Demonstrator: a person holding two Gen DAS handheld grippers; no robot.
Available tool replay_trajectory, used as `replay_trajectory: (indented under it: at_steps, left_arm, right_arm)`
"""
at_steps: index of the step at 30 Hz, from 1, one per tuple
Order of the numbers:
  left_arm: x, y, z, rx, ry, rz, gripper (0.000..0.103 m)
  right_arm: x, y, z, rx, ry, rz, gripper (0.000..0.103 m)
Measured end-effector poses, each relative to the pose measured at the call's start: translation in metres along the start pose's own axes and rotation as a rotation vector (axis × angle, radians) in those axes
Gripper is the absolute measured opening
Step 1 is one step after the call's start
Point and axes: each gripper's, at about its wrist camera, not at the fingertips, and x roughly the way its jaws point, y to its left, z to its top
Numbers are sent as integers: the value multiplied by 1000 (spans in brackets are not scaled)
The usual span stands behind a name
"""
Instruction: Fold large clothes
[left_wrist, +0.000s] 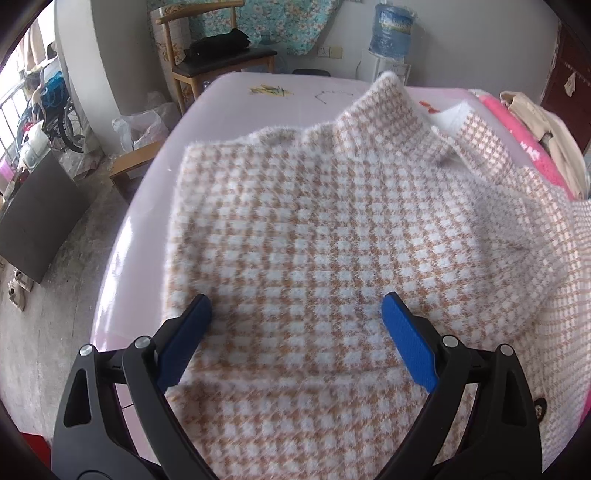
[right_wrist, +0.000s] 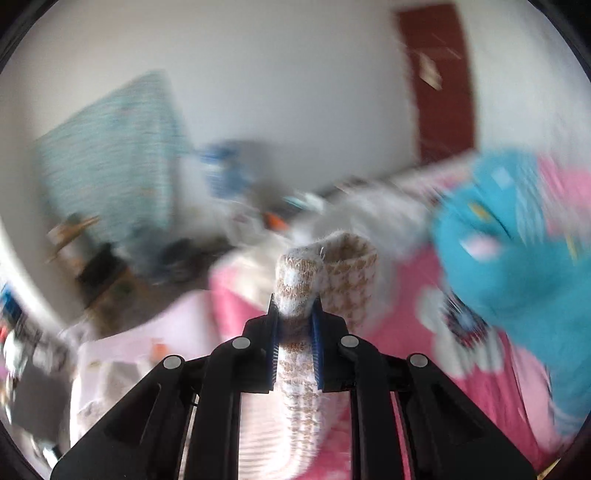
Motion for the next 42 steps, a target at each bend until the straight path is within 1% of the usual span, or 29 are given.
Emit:
replay_trajectory:
  at_steps: [2,3,4,5,7,9,11,13,14,15,16,18,19,20,22,25,27,28,29,30,31,33,34,35,36,37,38,40,42]
  left_arm:
    - [-13,10,-5,-26,-18,-23,89]
    - [-20,16,-8,-39,-26,-34,85]
    - [-25,20,-11,-46,-30,-44,84]
    - [-33,27,-16,-55,-35,-58,83]
    - [-46,38,-24,-66,-49,-74,81]
    - [-60,54,-33,-84,-59,-98,81]
    - [-74,68,-40,-100,-63,-123,81]
    - [-83,82,-49,-129,-62,-165,81]
    - [-84,87,-47,-142,-58,-183,81]
    - [-85,92,-48,-157,-56,-203,81]
    - [-86,95,-51,-170,-55,-224,81]
    - [-87,100,-52,-181,-60,-262,81]
    - [-87,101,-51,-180,-66,-275,81]
    - [-87,101,-48,-174,-74,-290,80]
    - [-85,99,-40,-169,-91,-314,77]
    - [-71,93,-12,-169,-99,-349,69]
    - [-49,83,13,-163,-68,-352,64]
    - [-37,78,23,-163,-44,-345,63]
    - [-19,71,37,-156,-2,-325,59]
    - [-6,67,45,-151,31,-303,52]
    - [7,63,52,-146,65,-275,47]
    - [29,55,64,-126,113,-216,32]
    - [32,54,66,-120,109,-203,28]
    - [30,51,68,-104,96,-224,7]
    - [26,48,69,-85,90,-223,6]
    - [15,45,69,-62,61,-212,5]
    - [7,46,70,-63,39,-222,5]
    - [-21,56,70,-97,-45,-264,5]
    - [-32,63,67,-116,-77,-251,5]
  right_arm:
    - [-23,60,4,-82,-35,84,15]
    - [-32,90,3,-121,-47,129,15]
    - [-40,117,0,-157,-54,173,15]
    - [-46,156,-8,-204,-56,234,15]
    - [-52,208,-26,-264,-40,331,16]
    - [-48,271,-61,-339,29,469,18]
    - [-36,321,-103,-400,121,582,27]
    - [-16,354,-152,-439,231,679,64]
    - [-8,363,-175,-451,278,697,70]
    - [5,371,-200,-465,341,716,71]
    - [16,374,-217,-470,390,725,71]
    - [43,365,-253,-446,519,716,71]
    - [51,355,-262,-422,552,705,71]
    - [60,335,-264,-389,569,689,71]
    - [73,288,-255,-338,543,626,71]
    - [85,224,-231,-298,474,516,71]
    - [98,177,-214,-261,434,388,71]
    - [105,161,-208,-240,429,355,71]
    - [113,135,-200,-191,427,316,71]
    - [116,121,-195,-157,427,300,71]
    - [120,104,-191,-118,428,286,71]
    - [128,84,-191,-75,424,273,71]
    - [132,76,-192,-62,420,264,71]
    - [135,74,-194,-59,417,258,71]
    - [139,70,-196,-60,415,250,71]
    - [142,66,-196,-62,414,241,71]
    - [147,65,-195,-66,416,234,71]
    - [158,68,-194,-76,421,230,70]
    - [167,77,-193,-95,425,228,70]
